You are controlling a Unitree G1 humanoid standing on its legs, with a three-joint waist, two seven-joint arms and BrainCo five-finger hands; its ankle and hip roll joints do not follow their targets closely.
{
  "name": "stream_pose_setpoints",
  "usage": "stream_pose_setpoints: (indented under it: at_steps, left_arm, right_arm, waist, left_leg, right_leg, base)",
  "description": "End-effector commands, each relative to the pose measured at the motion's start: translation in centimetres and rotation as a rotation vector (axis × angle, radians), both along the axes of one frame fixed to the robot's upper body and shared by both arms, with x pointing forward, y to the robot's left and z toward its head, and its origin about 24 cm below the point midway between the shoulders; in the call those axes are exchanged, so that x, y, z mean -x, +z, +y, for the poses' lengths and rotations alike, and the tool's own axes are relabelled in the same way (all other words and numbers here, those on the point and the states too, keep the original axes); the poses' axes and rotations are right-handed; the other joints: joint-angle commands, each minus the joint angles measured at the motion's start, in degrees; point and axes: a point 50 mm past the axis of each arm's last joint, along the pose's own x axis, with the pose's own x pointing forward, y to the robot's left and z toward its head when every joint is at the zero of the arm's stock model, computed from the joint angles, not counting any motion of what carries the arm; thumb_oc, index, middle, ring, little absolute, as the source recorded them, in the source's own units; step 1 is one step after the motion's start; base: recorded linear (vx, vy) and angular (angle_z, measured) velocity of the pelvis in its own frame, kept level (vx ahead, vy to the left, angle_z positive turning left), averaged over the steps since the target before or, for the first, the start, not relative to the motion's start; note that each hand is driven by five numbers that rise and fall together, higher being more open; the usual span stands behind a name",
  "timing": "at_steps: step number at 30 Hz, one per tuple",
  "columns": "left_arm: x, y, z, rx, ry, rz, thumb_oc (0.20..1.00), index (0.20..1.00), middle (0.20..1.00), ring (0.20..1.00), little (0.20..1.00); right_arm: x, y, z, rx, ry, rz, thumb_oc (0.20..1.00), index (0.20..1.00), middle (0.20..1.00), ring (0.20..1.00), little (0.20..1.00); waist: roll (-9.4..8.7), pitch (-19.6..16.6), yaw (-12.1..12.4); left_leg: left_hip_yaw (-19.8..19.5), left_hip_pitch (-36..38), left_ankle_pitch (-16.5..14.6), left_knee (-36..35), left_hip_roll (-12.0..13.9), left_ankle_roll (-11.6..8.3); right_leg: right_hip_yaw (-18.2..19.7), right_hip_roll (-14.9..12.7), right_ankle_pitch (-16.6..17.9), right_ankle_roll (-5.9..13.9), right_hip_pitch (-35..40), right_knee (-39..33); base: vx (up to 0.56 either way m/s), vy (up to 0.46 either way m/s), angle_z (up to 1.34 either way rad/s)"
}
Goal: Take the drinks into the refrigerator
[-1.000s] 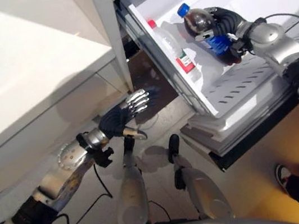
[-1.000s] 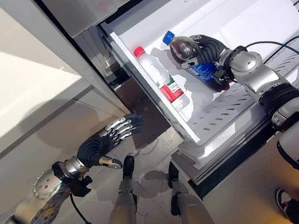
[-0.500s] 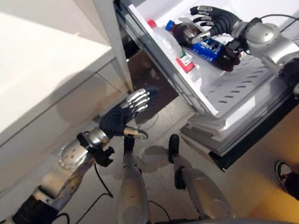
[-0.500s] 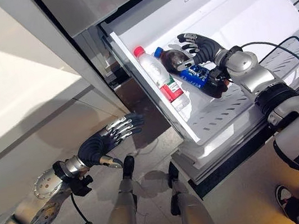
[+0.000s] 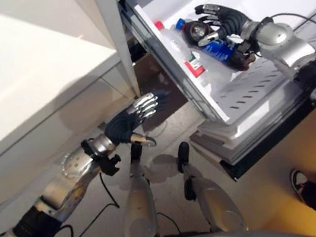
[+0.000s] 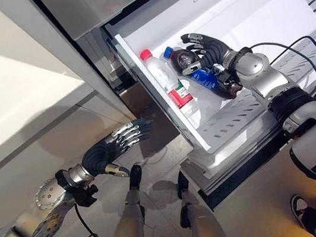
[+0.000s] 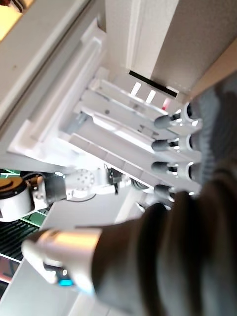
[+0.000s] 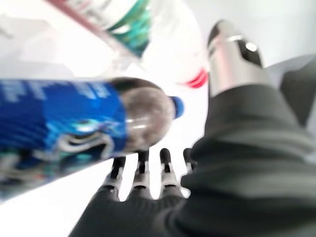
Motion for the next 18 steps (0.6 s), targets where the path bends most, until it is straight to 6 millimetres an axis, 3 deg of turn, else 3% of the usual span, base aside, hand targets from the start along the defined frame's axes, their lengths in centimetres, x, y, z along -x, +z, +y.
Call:
stream_pose_setpoints:
  at_steps: [1, 6, 12, 18]
  left_arm:
    - [1.6, 1.6, 0.3, 0.045, -0.015, -0.108, 1.000, 1.000, 1.000, 1.000, 1.000]
    - [1.6, 0.8, 1.3, 0.045, 0.026, -0.079, 1.000, 1.000, 1.000, 1.000, 1.000]
    - [2.0, -0.5, 3.0, 0.048, 0.111, -0.037, 1.000, 1.000, 1.000, 1.000, 1.000]
    - [2.4, -2.1, 4.8, 0.077, 0.227, 0.004, 1.000, 1.000, 1.000, 1.000, 1.000]
  right_arm:
    - [2.7, 4.3, -1.1, -0.085, 0.084, -0.185, 1.000, 1.000, 1.000, 1.000, 1.000]
    - [5.2, 4.4, -3.2, -0.090, 0.088, -0.237, 1.000, 1.000, 1.000, 1.000, 1.000]
    - [8.4, 2.8, -5.9, -0.206, 0.082, -0.299, 1.000, 1.000, 1.000, 1.000, 1.000]
    - [11.6, -1.2, -9.4, -0.408, -0.015, -0.338, 1.000, 1.000, 1.000, 1.000, 1.000]
  waist:
    - [-1.55, -3.8, -0.9]
    - [-1.43, -6.9, -2.3]
    - [-0.77, -10.2, -4.4]
    - [-0.31, -13.0, -6.2]
  left_leg:
    - [-0.4, 2.5, -1.4, -1.8, -1.8, 4.41]
    - [0.4, 4.5, -2.5, -1.7, -2.3, 4.53]
    - [2.0, 6.3, -3.7, -1.0, -2.8, 4.84]
    - [3.7, 9.0, -5.0, -1.1, -3.0, 5.32]
  right_leg:
    - [-0.8, -0.9, -2.0, 1.91, -3.7, 6.7]
    - [-0.2, -1.1, -2.0, 2.13, -1.6, 6.1]
    - [1.2, -1.3, -1.5, 2.58, 0.6, 4.8]
    - [2.9, -1.1, -1.5, 2.92, 2.6, 4.3]
  base:
    - [0.00, 0.000, 0.00]
    - [0.03, 0.022, -0.02]
    - [0.05, 0.044, -0.12]
    - [0.06, 0.040, -0.17]
